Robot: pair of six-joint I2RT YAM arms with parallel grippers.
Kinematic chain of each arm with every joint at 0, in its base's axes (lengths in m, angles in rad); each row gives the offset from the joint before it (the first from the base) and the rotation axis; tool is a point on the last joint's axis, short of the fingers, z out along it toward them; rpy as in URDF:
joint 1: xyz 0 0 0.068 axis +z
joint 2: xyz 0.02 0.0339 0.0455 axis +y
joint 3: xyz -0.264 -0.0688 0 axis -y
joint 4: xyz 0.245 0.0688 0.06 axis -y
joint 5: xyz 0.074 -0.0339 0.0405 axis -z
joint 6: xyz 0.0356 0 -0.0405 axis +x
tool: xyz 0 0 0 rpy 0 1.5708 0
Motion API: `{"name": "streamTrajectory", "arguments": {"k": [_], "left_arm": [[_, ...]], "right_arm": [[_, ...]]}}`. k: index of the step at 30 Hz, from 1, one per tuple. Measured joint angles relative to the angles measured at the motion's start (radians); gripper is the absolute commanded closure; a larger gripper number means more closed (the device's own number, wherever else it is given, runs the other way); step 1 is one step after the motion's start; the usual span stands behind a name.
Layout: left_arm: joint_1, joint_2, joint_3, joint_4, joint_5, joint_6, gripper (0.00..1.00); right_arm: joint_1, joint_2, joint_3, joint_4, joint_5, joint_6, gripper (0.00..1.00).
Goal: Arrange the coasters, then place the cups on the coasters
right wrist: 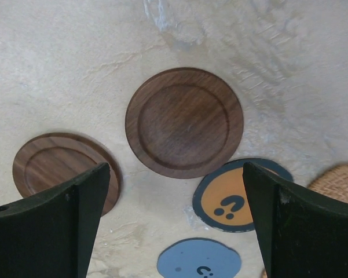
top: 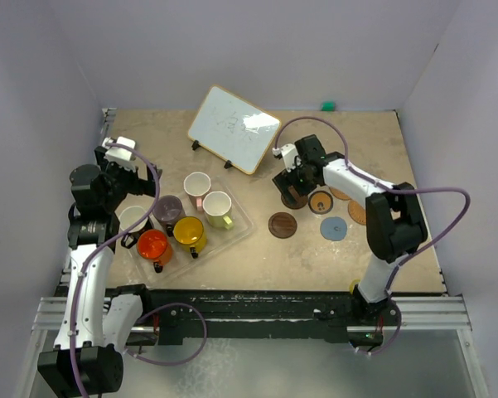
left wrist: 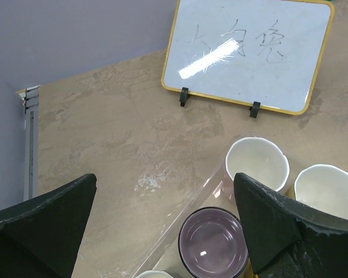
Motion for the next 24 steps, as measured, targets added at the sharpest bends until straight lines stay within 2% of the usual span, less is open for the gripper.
{"name": "streamTrajectory", "arguments": {"k": [11,24], "left_arm": [[0.0,0.012,-0.016,0.014,0.015,0.002,0.01],[0.0,0.012,-0.016,0.017,0.019,0.009,0.01]], "right_arm": [[0.002,0.167,0.091,-0.063,0.028,0.028,0.01],[0.003,0.225,0.161,-0.117,0.027,0.027,0.04]]}}
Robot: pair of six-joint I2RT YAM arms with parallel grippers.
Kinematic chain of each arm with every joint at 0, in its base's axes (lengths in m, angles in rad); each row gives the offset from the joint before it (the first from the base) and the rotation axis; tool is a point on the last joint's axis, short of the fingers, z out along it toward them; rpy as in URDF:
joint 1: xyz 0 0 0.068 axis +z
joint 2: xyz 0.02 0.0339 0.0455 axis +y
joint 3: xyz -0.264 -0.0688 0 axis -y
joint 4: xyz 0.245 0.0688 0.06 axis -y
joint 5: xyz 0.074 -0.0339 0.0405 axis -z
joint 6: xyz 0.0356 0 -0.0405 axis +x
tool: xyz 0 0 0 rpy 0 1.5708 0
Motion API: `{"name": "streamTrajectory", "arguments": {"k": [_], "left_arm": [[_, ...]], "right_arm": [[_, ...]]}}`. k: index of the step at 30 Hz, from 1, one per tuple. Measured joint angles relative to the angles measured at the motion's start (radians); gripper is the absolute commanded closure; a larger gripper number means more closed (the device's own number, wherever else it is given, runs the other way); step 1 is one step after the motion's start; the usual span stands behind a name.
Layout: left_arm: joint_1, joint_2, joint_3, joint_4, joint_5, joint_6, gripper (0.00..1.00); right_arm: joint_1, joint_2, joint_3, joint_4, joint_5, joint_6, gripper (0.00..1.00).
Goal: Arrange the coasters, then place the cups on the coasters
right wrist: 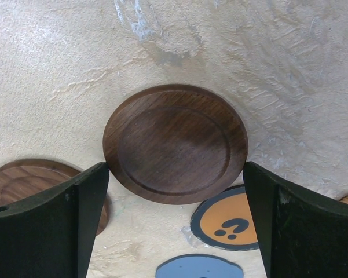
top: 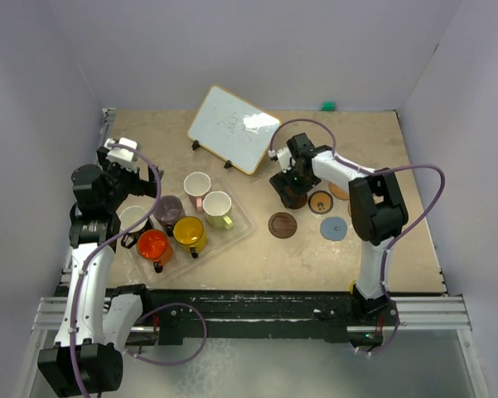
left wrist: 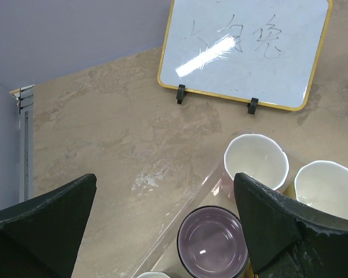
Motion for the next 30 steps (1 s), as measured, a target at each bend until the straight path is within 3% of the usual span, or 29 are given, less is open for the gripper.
{"name": "streamTrajectory", "arguments": {"k": [16,30], "left_arm": [[0.0,-0.002,0.0,0.005,0.001,0.003,0.01],[0.0,-0.002,0.0,0.005,0.003,0.005,0.01]], "right_arm": [[0.075,0.084,0.132,-0.031,0.03,-0.008,0.09],[0.085,0.046,0.113,-0.05,0.011,-0.035,0.0]]}}
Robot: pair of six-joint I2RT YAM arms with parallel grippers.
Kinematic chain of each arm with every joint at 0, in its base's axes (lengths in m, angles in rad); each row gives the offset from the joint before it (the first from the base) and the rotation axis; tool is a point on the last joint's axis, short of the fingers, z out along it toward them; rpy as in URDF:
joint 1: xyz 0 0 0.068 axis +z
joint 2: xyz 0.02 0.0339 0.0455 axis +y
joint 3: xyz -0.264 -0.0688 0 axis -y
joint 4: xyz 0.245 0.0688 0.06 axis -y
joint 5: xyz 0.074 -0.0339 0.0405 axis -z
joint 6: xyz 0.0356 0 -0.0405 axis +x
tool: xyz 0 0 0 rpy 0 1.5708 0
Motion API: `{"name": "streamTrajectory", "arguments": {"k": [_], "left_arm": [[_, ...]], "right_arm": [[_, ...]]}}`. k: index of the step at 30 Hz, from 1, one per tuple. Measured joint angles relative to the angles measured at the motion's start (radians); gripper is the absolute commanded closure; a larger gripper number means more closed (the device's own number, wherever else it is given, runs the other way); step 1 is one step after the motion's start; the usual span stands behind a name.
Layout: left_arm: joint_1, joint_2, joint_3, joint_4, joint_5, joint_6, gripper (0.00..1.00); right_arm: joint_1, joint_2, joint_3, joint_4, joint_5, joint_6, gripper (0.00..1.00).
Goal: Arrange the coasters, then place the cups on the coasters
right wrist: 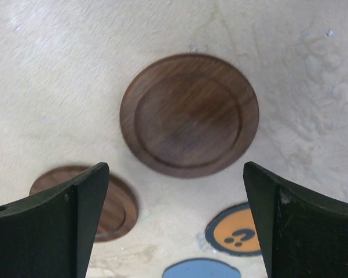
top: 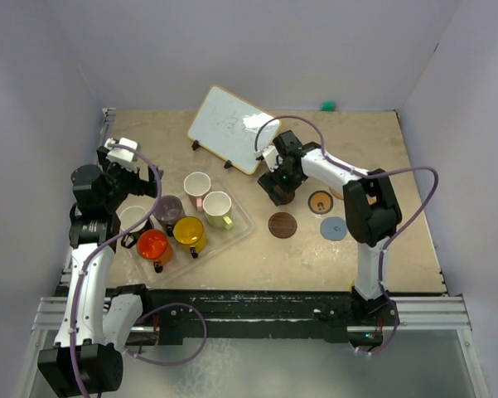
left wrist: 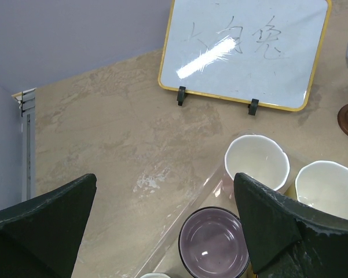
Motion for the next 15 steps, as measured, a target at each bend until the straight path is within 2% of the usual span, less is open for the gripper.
{"name": "streamTrajectory", "arguments": {"k": [9,15], "left_arm": [[0.0,0.0,-0.001,0.0,0.005,0.006,0.01],[0.0,0.0,-0.014,0.007,0.012,0.013,0.01]], "right_arm": [[-0.049,-0.271,-0.145,0.002,-0.013,-0.06,0.0],[-0.169,-0.302,-0.23,0.0,-0.012,-0.09,0.0]]}}
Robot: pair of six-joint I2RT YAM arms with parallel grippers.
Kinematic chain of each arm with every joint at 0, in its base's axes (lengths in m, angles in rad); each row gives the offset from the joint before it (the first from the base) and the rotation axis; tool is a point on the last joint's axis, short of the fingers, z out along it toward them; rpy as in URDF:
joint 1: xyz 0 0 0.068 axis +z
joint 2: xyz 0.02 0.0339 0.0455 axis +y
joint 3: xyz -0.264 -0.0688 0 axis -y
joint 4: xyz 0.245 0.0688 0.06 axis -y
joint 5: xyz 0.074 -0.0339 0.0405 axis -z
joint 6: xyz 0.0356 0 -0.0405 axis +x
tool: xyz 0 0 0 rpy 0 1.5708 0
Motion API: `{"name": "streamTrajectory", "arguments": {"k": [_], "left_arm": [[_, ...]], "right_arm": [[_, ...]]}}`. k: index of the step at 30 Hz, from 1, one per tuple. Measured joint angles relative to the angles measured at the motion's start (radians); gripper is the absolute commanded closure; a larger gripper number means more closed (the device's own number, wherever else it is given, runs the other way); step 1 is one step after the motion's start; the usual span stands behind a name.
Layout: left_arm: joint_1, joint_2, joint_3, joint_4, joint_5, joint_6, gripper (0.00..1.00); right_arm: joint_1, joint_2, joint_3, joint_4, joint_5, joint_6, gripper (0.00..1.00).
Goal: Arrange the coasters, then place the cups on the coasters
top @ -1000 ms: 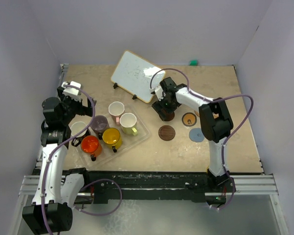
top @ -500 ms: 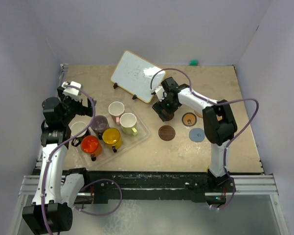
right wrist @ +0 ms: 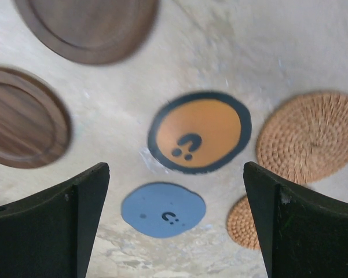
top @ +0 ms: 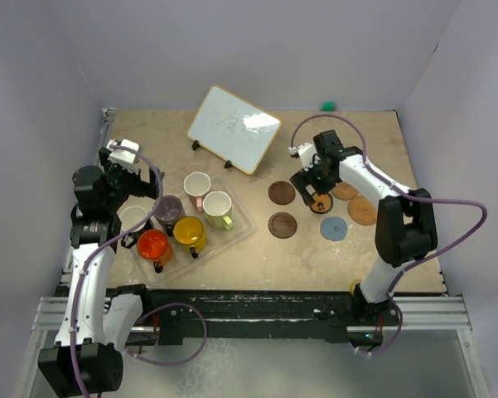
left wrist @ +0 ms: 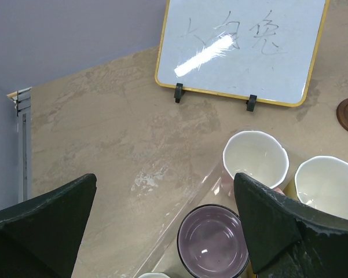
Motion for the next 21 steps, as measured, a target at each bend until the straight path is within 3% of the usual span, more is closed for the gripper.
{"name": "streamTrajectory", "arguments": {"k": [21], "left_arm": [[0.0,0.0,-0.002,0.007,0.004,0.004,0.01]], "right_arm": [[-0.101,0.139,-0.058,-0.024,0.028,-0.089,0.01]]}}
